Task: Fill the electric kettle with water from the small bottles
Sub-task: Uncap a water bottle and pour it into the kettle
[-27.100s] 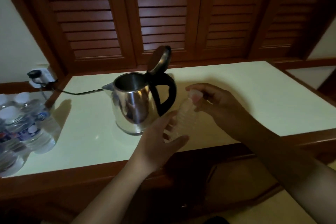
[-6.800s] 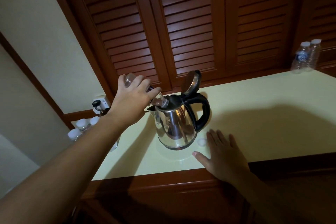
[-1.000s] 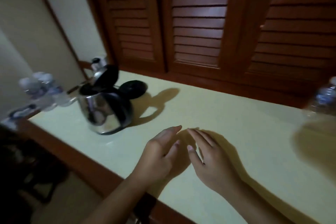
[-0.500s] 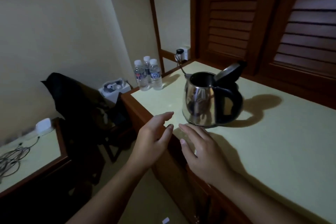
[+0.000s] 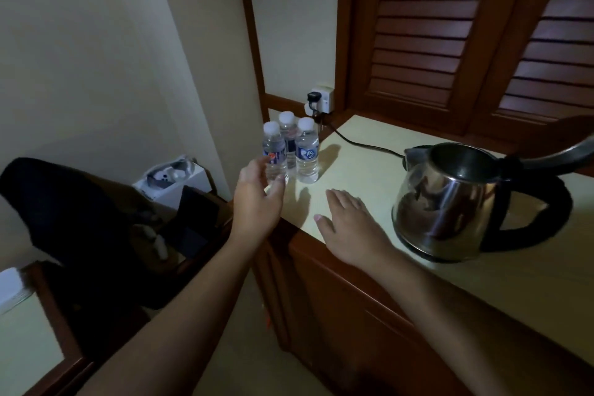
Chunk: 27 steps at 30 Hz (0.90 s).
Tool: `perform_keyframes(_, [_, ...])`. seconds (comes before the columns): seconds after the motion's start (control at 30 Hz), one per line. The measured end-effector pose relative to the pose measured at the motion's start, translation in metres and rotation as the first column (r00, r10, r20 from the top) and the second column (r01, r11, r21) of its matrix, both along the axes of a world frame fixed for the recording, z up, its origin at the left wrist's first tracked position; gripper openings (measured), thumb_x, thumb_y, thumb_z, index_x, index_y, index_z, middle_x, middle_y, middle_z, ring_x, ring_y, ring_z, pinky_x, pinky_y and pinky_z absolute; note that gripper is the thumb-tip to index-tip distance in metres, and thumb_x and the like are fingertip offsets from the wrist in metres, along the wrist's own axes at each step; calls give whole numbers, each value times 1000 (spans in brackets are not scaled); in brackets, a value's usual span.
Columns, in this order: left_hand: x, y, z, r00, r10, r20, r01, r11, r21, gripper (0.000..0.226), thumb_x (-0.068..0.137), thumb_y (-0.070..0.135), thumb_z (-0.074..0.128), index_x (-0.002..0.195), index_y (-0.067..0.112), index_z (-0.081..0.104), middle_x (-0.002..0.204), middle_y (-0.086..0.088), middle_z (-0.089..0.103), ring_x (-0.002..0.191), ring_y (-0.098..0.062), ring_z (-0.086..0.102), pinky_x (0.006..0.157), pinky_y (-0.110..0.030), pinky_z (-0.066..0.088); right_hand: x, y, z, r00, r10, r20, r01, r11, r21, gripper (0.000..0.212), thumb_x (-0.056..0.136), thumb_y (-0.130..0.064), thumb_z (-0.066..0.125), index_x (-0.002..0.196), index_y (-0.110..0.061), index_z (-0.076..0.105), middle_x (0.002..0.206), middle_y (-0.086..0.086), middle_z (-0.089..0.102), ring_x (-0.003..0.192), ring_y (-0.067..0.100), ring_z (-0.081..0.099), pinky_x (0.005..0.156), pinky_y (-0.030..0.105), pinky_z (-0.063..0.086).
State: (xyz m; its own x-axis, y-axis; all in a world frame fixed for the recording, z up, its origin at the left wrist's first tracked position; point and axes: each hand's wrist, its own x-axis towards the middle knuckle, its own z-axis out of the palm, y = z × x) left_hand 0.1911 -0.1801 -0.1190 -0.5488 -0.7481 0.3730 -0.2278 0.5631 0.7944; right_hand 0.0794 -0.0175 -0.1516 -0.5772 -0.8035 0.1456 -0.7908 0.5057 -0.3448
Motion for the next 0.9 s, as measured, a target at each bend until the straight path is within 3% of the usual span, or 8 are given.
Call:
perform_keyframes(0.1, [-15, -24, -5, 999, -38, 6, 37, 996, 81, 73, 96, 33, 76, 158, 21, 38, 151, -3, 50, 133, -14, 53, 110, -33, 47, 1, -5, -6, 998, -52, 19, 51, 998, 22, 69, 105, -52, 26, 160, -12, 15, 168, 7, 18, 155, 21, 10, 127, 39, 6])
perform_keyframes(0.2, [-32, -39, -11, 993, -110, -44, 115, 983, 141, 85, 89, 33, 84, 157, 21, 33, 150, -1, 53, 130, -12, 56, 103, -27, 48, 1, -6, -8, 997, -72, 1, 72, 997, 2, 68, 105, -53, 27, 160, -15, 17, 168, 4, 20, 155, 19, 12, 126, 37, 10])
perform_keyframes(0.37, [-51, -43, -14, 992, -46, -118, 66, 983, 170, 67, 90, 25, 84, 144, 20, 43, 133, 5, 63, 114, -9, 64, 90, -22, 51, 2, -5, -7, 996, -78, -43, 71, 986, -148, 62, 103, -49, 38, 153, -12, 40, 157, 6, 43, 147, 20, 33, 121, 34, 26])
perform_keyframes(0.53, [-30, -28, -13, 984, -34, -173, 53, 993, 106, 54, 91, 25, 82, 133, 24, 48, 121, 10, 65, 107, -7, 68, 91, -32, 61, 9, -1, 29, 993, -11, -115, -41, 899, -437, 48, 99, -39, 55, 136, -7, 59, 136, 6, 63, 127, 18, 55, 105, 36, 46])
perform_keyframes(0.63, [-5, 1, 1, 959, -221, -180, 235, 970, 63, 53, 88, 23, 86, 126, 28, 50, 118, 13, 68, 105, 3, 67, 84, -13, 54, 13, 8, 71, 987, 3, -160, -86, 854, -513, 49, 97, -40, 59, 137, -11, 58, 124, 1, 66, 109, 9, 59, 93, 21, 49])
perform_keyframes(0.7, [7, 22, 15, 915, -374, -150, 379, 926, 5, 55, 84, 19, 89, 126, 26, 55, 117, 15, 69, 108, 6, 65, 87, -8, 50, 16, 17, 101, 993, 1, -116, -57, 875, -481, 54, 95, -49, 57, 139, -20, 56, 114, -8, 63, 92, -1, 56, 80, 10, 45])
perform_keyframes(0.8, [19, 50, 32, 853, -509, -116, 510, 860, -24, 54, 80, 18, 92, 122, 24, 58, 114, 15, 69, 110, 4, 65, 86, -5, 46, 19, 34, 134, 983, -39, -180, -29, 933, -359, 43, 93, -58, 50, 124, -33, 65, 100, -15, 60, 77, 0, 55, 64, 16, 42])
perform_keyframes(0.9, [21, 71, 43, 829, -544, -130, 549, 836, -5, 55, 78, 24, 94, 120, 25, 58, 106, 13, 71, 105, -1, 67, 83, -7, 47, 17, 57, 157, 963, -53, -264, -41, 940, -340, 40, 91, -64, 52, 103, -32, 73, 76, -14, 55, 63, 2, 51, 56, 19, 36])
